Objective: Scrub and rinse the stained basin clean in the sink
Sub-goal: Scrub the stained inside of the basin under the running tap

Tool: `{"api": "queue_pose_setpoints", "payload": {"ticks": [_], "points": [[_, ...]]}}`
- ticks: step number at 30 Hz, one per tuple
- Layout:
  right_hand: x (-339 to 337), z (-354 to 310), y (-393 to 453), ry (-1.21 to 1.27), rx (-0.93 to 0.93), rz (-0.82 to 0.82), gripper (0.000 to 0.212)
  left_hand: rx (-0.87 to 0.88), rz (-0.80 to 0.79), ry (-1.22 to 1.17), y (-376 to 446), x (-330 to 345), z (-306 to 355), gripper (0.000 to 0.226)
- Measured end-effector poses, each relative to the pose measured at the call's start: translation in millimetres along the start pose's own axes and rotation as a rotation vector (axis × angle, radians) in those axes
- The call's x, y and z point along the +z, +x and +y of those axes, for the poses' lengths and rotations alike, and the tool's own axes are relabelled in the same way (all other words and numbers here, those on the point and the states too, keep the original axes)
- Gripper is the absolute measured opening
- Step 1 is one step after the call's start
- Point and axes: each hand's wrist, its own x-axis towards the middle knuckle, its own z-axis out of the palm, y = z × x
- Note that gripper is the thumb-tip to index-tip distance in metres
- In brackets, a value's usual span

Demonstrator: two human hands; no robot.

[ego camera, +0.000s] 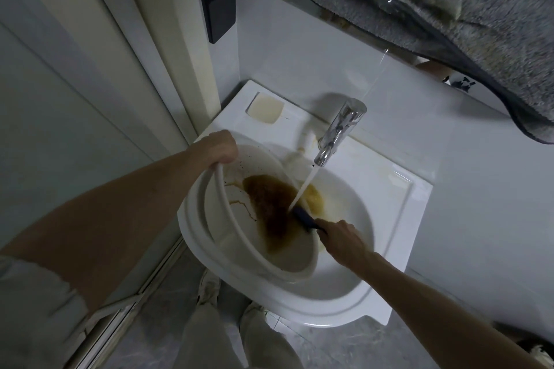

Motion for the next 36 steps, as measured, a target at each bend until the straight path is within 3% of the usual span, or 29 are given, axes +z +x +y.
{"api": "queue_pose_setpoints", "payload": {"ticks": [4,8,12,15,20,25,31,36], "points": [[0,-11,-2,0.070,-0.174,-0.190,0.036,0.031,-0.010,-0.044,16,12,0,0.043],[10,3,14,0.030,0.005,-0.019,0.036,0.043,-0.009,-0.089,30,20,-6,0.059],[10,1,17,0.084,-0.123,-0.124,0.033,0.060,0.097,-0.217,39,27,-22,0.054],[11,16,32,0.107,0.029,0.010,0.034,0.041,0.196,-0.392,39,29,-26,0.046],[11,3,27,0.307,0.107,-0.138,0.034,-0.010,0.177,-0.628,38,32,-31,0.041],[13,-4,15,0.427,0.208,-0.165,0.034,-0.013,0.176,-0.775,18,31,-35,0.030],[11,-17,-1,0.496,0.313,-0.246,0.035,0.038,0.266,-0.985,-45,55,-41,0.047],[7,-27,-8,0.510,0.332,-0.316,0.036,-0.034,0.380,-1.215,-105,86,-34,0.054]]}}
